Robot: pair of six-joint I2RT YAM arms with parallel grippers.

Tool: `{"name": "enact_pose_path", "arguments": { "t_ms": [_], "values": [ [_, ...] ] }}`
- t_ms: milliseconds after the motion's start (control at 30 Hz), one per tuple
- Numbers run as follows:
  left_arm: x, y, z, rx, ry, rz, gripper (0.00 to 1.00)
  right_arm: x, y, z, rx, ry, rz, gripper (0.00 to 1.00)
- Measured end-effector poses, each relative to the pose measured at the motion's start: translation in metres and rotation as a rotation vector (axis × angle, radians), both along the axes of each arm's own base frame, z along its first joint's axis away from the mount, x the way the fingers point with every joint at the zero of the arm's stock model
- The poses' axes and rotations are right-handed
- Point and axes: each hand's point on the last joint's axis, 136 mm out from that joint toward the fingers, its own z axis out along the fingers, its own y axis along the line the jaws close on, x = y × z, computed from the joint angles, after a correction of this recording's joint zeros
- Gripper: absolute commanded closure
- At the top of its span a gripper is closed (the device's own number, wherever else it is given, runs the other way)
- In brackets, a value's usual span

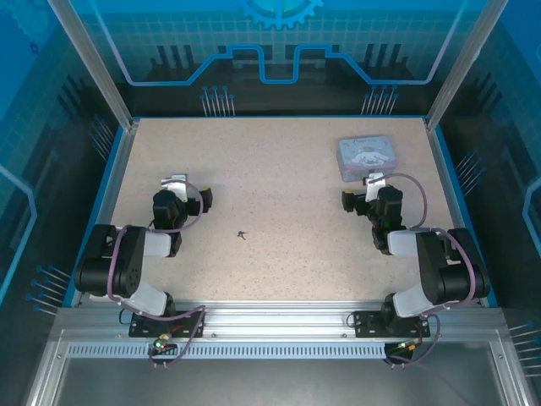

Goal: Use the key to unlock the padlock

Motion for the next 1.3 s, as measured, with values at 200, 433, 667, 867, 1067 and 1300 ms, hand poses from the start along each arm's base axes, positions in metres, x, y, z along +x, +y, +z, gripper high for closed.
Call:
{"name": "enact_pose_path", "arguments": {
  "t_ms": [200, 433, 667, 867, 1067, 1300],
  "values": [
    [0.0, 0.0, 0.0, 0.0, 0.0, 0.0, 0.01, 0.0, 0.0, 0.0, 0.0, 0.0, 0.001, 0.0],
    [0.0, 0.0, 0.0, 0.0, 0.0, 0.0, 0.01, 0.0, 0.0, 0.0, 0.0, 0.0, 0.0, 0.0],
    [0.0, 0.0, 0.0, 0.0, 0.0, 0.0, 0.01, 0.0, 0.001, 0.0, 0.002, 0.0, 0.006, 0.0],
    [0.0, 0.0, 0.0, 0.0, 0.001, 0.0, 0.01, 0.0, 0.0, 0.0, 0.009, 0.001, 0.011, 0.0],
    [-0.003, 0.003, -0.002, 0.002, 0.02, 0.015, 0.01, -0.003, -0.007, 0.002, 0.013, 0.025, -0.022, 0.0],
    [0.001, 0.01, 0.052, -0.017, -0.012, 0.067, 0.01, -0.001, -0.04, 0.075, 0.14, 0.004, -0.247, 0.0]
  ]
}}
